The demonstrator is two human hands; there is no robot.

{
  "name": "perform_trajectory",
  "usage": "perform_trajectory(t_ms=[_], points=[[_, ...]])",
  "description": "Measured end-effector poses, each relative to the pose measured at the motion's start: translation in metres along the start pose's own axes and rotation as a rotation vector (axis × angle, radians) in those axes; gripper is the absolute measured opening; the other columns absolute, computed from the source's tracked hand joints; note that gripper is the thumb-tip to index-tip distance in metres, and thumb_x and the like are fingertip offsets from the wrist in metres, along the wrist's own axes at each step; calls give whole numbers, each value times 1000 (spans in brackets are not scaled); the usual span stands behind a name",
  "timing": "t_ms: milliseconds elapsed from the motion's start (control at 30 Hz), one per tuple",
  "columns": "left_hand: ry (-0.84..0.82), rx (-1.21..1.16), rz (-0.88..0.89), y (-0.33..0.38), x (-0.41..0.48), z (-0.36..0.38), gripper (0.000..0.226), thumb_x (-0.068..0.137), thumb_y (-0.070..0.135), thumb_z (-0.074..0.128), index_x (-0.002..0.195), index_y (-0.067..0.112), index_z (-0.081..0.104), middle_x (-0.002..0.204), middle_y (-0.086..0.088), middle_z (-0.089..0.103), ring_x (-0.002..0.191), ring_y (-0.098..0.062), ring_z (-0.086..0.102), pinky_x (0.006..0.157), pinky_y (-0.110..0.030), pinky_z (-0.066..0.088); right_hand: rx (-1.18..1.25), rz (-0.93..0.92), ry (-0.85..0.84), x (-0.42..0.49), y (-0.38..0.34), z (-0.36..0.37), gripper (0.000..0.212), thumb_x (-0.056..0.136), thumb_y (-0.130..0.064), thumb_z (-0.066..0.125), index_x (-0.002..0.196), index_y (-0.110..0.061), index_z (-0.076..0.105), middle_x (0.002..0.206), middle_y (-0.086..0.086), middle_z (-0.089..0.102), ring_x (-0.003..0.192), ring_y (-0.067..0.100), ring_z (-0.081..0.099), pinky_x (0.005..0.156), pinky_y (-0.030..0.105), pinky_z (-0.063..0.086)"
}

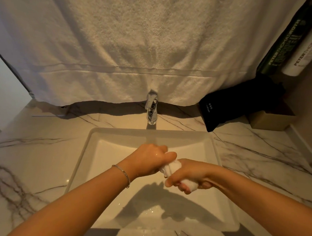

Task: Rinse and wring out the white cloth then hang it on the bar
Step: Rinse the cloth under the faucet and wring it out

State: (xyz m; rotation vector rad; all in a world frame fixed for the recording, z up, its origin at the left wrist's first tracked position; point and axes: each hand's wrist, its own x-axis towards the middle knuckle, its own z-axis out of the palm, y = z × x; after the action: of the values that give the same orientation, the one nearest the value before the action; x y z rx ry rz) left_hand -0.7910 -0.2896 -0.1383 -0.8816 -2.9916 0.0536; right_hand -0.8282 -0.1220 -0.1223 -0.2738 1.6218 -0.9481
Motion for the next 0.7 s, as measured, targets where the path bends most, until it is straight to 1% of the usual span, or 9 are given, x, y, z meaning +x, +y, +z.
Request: perform_trajectory(t_ms=[67, 133, 200, 267, 400, 467, 533, 633, 700], points=[[-124, -65, -141, 7, 3, 8, 33, 85, 18, 56, 116, 13, 47, 100, -16, 65, 85, -34, 62, 68, -39, 53, -299, -33, 215, 8, -1, 4, 20, 71, -6, 65, 85, -10, 52, 61, 4, 53, 41, 11, 49, 44, 25, 43], [-171, -208, -288, 14, 5, 15, 29, 83, 15, 57, 112, 12, 52, 102, -15, 67, 89, -34, 62, 69, -38, 50, -606, -69, 371, 15, 0, 6, 23, 69, -12, 64, 89, -14, 51, 66, 3, 57, 47, 15, 52, 44, 24, 41], [-208, -420, -406, 20, 5, 22, 26, 80, 11, 58, 106, 10, 57, 104, -14, 68, 93, -33, 62, 69, -35, 48, -860, -104, 472, 20, 2, 6, 26, 70, -17, 64, 91, -16, 49, 81, 6, 61, 62, 21, 55, 48, 25, 38], [-274, -590, -455, 20, 6, 24, 24, 78, 8, 59, 101, 7, 59, 103, -16, 68, 93, -33, 63, 69, -32, 47, -991, -143, 527, 26, 6, 7, 31, 72, -21, 64, 99, -14, 49, 97, 11, 64, 79, 27, 58, 57, 28, 37], [-374, -725, -486, 10, 5, 19, 30, 72, 9, 67, 101, 7, 60, 99, -18, 71, 87, -32, 67, 73, -35, 56, -1012, -195, 540, 27, 7, 7, 37, 72, -23, 65, 104, -14, 49, 103, 13, 65, 88, 31, 60, 60, 30, 36], [-390, -774, -493, 6, 5, 14, 35, 69, 20, 76, 100, 8, 63, 97, -16, 72, 80, -24, 65, 74, -33, 54, -1094, -233, 559, 23, 2, 3, 40, 70, -25, 66, 103, -14, 47, 101, 13, 65, 85, 31, 58, 58, 30, 35], [-401, -800, -478, 3, 5, 9, 40, 66, 31, 80, 95, 7, 66, 92, -13, 74, 73, -19, 63, 69, -30, 51, -1094, -256, 554, 18, -1, 0, 49, 67, -32, 70, 105, -15, 45, 99, 10, 64, 83, 28, 58, 57, 31, 39], [-313, -608, -407, -2, 4, 1, 36, 67, 35, 78, 89, 9, 66, 87, -11, 73, 75, -22, 64, 64, -29, 48, -865, -215, 408, 8, -4, -4, 56, 63, -41, 76, 102, -21, 41, 91, -1, 57, 73, 13, 54, 54, 26, 43], [-142, -430, -320, -4, 0, -1, 22, 71, 29, 71, 85, 13, 65, 92, -8, 70, 86, -25, 62, 70, -32, 51, -517, -179, 274, 0, -7, -9, 48, 68, -39, 75, 98, -21, 44, 91, -3, 55, 76, 10, 55, 58, 23, 48]])
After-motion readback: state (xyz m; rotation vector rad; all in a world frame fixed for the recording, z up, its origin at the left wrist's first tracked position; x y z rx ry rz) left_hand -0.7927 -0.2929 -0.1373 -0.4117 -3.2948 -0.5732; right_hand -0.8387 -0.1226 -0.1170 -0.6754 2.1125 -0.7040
